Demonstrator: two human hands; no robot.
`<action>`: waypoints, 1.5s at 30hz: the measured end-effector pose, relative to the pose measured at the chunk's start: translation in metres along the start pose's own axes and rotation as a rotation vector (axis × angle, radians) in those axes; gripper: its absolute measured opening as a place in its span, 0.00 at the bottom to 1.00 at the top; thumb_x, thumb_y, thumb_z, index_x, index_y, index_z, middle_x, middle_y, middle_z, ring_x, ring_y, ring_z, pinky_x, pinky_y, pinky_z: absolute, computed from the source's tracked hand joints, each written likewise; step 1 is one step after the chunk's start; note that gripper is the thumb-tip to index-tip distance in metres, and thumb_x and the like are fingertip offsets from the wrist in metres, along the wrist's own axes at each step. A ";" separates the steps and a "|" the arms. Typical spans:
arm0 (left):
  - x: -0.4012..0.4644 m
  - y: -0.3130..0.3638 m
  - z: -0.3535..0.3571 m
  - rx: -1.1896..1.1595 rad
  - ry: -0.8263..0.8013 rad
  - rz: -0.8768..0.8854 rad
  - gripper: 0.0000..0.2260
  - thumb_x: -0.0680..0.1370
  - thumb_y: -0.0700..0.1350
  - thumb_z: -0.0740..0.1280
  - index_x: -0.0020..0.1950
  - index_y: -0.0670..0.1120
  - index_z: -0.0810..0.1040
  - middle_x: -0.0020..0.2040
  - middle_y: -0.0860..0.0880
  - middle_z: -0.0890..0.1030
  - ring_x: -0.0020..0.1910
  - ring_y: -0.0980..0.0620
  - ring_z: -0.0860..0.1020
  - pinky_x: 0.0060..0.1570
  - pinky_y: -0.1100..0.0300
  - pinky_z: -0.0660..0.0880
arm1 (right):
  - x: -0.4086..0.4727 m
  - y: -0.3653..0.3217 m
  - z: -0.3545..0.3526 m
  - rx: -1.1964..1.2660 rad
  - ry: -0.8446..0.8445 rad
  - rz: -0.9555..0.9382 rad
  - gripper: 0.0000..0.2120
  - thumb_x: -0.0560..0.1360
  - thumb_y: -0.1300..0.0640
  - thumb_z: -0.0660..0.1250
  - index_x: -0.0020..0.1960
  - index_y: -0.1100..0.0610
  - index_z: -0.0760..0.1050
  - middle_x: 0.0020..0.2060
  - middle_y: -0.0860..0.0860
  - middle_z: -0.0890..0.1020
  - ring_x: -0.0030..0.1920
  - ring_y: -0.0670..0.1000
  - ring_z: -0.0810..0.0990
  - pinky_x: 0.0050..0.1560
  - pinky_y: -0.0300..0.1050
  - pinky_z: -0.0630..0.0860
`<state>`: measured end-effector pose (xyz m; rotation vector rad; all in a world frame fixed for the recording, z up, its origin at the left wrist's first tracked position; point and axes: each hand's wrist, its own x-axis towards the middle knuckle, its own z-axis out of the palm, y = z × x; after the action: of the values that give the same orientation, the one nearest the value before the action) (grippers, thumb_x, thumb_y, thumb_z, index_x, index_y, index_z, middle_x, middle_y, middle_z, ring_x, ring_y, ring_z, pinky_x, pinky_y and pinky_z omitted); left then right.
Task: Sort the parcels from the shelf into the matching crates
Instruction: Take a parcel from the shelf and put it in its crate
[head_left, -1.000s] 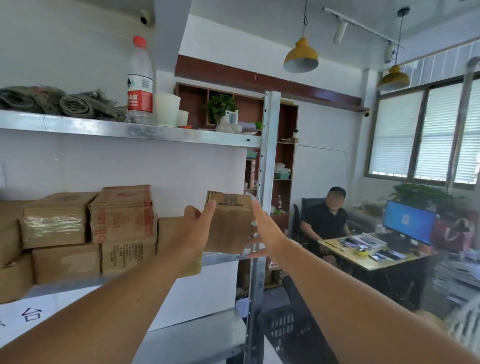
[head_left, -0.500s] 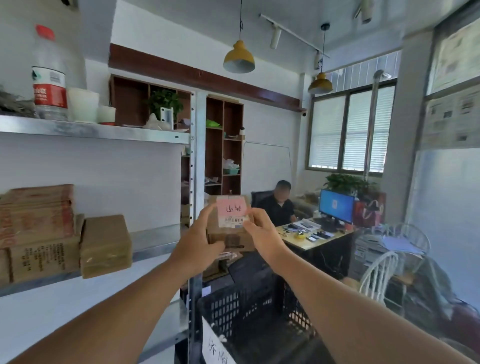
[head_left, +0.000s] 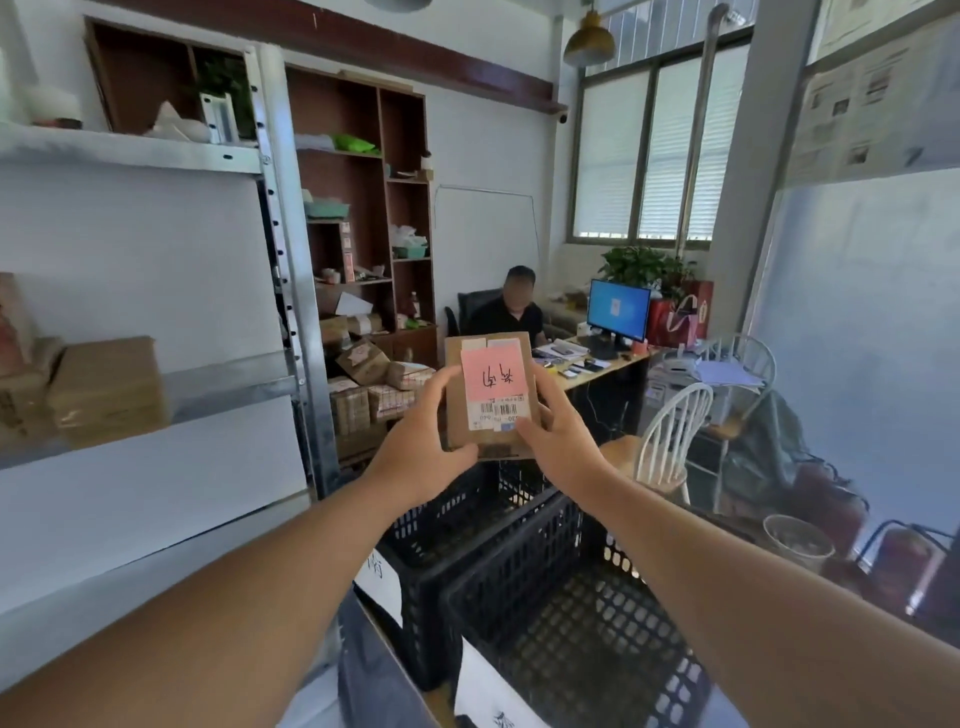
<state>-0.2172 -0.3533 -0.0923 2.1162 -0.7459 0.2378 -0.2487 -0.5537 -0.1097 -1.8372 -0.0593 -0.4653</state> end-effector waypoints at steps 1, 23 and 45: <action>-0.002 0.000 0.008 -0.006 -0.024 0.003 0.44 0.77 0.42 0.76 0.83 0.62 0.53 0.79 0.53 0.71 0.74 0.58 0.67 0.64 0.63 0.65 | -0.008 0.005 -0.005 -0.006 0.011 0.008 0.36 0.82 0.64 0.63 0.78 0.30 0.60 0.68 0.43 0.81 0.68 0.51 0.80 0.61 0.62 0.82; 0.003 -0.071 0.087 -0.167 -0.457 0.301 0.50 0.72 0.45 0.82 0.78 0.72 0.51 0.80 0.52 0.71 0.65 0.47 0.82 0.66 0.45 0.78 | -0.122 0.061 0.019 -0.369 0.558 0.286 0.42 0.82 0.63 0.67 0.82 0.33 0.49 0.70 0.40 0.77 0.67 0.46 0.80 0.57 0.53 0.85; 0.134 -0.184 0.113 0.075 -0.484 0.039 0.52 0.74 0.43 0.80 0.80 0.73 0.45 0.81 0.53 0.68 0.61 0.47 0.82 0.66 0.42 0.78 | 0.051 0.177 0.053 -0.281 0.296 0.319 0.35 0.82 0.66 0.65 0.84 0.47 0.59 0.81 0.43 0.64 0.78 0.41 0.61 0.76 0.40 0.65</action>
<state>-0.0115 -0.4149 -0.2291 2.2581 -1.0698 -0.2412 -0.1388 -0.5710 -0.2655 -1.9837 0.5162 -0.5333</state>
